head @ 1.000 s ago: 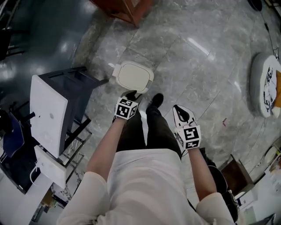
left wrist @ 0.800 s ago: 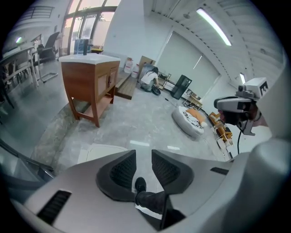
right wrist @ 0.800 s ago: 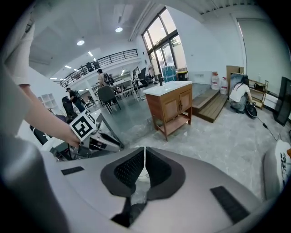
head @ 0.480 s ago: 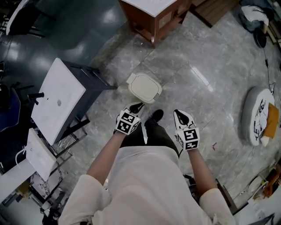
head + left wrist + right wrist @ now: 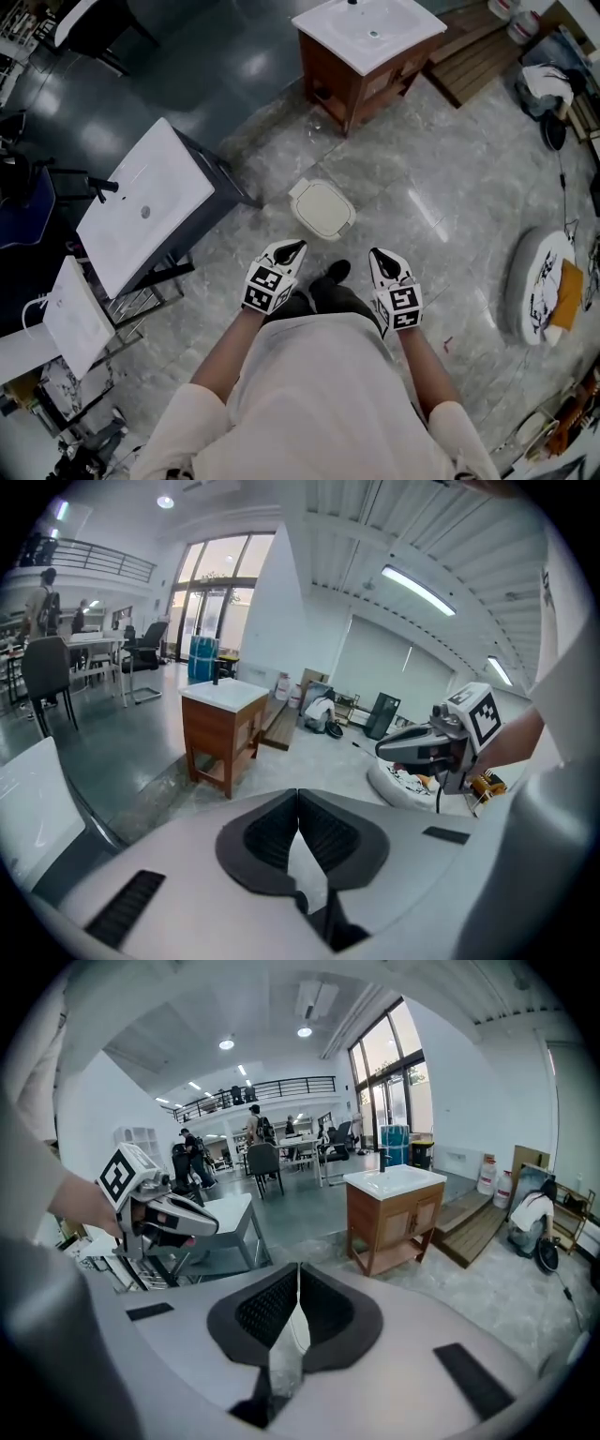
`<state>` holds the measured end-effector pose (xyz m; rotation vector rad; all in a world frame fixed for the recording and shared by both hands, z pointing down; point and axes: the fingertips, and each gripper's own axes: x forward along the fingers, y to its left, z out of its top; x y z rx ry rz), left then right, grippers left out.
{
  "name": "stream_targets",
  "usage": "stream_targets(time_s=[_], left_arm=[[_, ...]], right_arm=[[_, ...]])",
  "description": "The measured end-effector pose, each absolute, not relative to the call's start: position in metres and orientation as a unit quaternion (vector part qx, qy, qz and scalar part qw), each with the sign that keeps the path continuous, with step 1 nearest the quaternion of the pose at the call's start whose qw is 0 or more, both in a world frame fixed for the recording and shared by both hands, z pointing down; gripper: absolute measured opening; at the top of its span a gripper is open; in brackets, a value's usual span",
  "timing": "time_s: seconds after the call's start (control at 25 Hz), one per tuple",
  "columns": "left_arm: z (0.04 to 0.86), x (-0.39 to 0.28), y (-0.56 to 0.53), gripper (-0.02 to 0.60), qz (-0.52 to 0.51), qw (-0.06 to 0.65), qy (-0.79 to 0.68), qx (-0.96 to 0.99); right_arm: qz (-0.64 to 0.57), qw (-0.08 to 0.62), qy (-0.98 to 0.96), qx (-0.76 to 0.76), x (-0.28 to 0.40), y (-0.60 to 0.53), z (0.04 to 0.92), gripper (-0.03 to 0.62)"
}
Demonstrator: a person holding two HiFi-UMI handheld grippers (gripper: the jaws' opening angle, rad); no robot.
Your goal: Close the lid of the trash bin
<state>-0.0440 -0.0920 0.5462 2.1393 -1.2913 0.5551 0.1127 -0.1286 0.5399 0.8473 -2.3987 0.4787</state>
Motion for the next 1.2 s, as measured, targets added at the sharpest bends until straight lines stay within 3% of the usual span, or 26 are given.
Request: stream_targets(time_s=[0.72,1.2], left_arm=[[0.463,-0.095,0.013,0.017,0.132,0.252,-0.505,0.815],[0.438,-0.09,0.051,0.017,0.106,0.235,-0.496,0.829]], right_arm=[[0.094,0.258,-0.905,0.327,0.076,-0.053,0.464,0.032],[0.101,0.219,-0.896,0.373,0.115,-0.01,0.417,0.032]])
